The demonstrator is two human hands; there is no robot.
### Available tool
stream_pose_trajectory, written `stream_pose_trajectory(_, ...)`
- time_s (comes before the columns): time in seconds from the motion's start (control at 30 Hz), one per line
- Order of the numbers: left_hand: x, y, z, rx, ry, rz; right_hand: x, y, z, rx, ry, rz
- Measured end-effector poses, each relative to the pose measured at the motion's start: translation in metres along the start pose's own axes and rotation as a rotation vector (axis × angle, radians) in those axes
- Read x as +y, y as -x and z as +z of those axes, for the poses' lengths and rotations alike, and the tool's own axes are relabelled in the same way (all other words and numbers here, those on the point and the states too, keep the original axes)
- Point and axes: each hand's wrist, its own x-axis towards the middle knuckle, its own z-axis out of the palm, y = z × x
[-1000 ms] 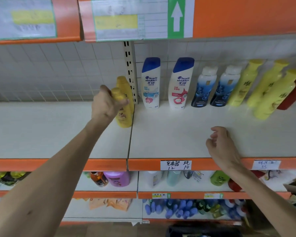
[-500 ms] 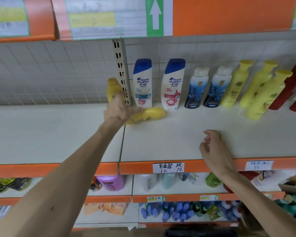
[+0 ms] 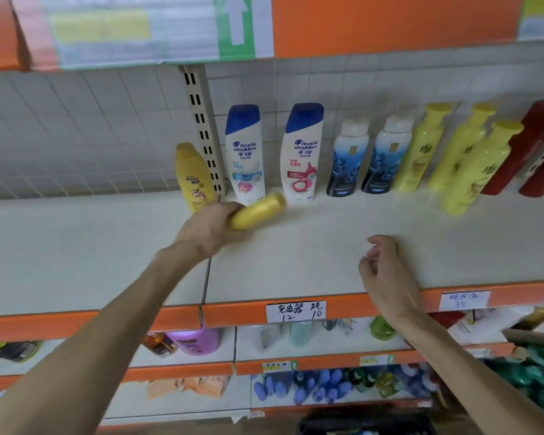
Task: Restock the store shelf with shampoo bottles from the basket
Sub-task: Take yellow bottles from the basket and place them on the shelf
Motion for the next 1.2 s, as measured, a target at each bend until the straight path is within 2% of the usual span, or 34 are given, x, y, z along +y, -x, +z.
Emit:
stream_pose_trajectory(0.07,-0.026,0.015,-0.024,-0.016,0.481,-0.093,-0.001,0.000,0.001,0.000,-0.005,0.006)
stream_pose_trajectory(0.13,-0.052,0.024,-0.036,-0.047,0.741,-0.149,-0.001,0.000,0.002,0.015,-0.005,0.008)
stream_pose_trajectory(0.27,-0.084,0.021,-0.036,-0.047,0.729,-0.157,-0.001,-0.001,0.005,0.039,0.004,0.022)
stream_pose_trajectory(0.37,-0.091,0.016,-0.039,-0.146,0.773,-0.098,-0.001,-0.001,0.006,0.050,0.009,0.012)
stream_pose_trajectory(0.53,-0.099,0.002,-0.055,-0.277,0.679,-0.083,-0.004,0.002,0.007,0.066,0.039,0.013)
stream_pose_trajectory(0.83,-0.106,0.003,-0.059,-0.414,0.758,-0.065,-0.007,0.004,0.009,0.064,0.070,0.012)
stream_pose_trajectory(1.2,-0.103,0.016,-0.035,-0.218,0.845,-0.054,-0.009,0.006,0.010,0.069,0.084,0.017)
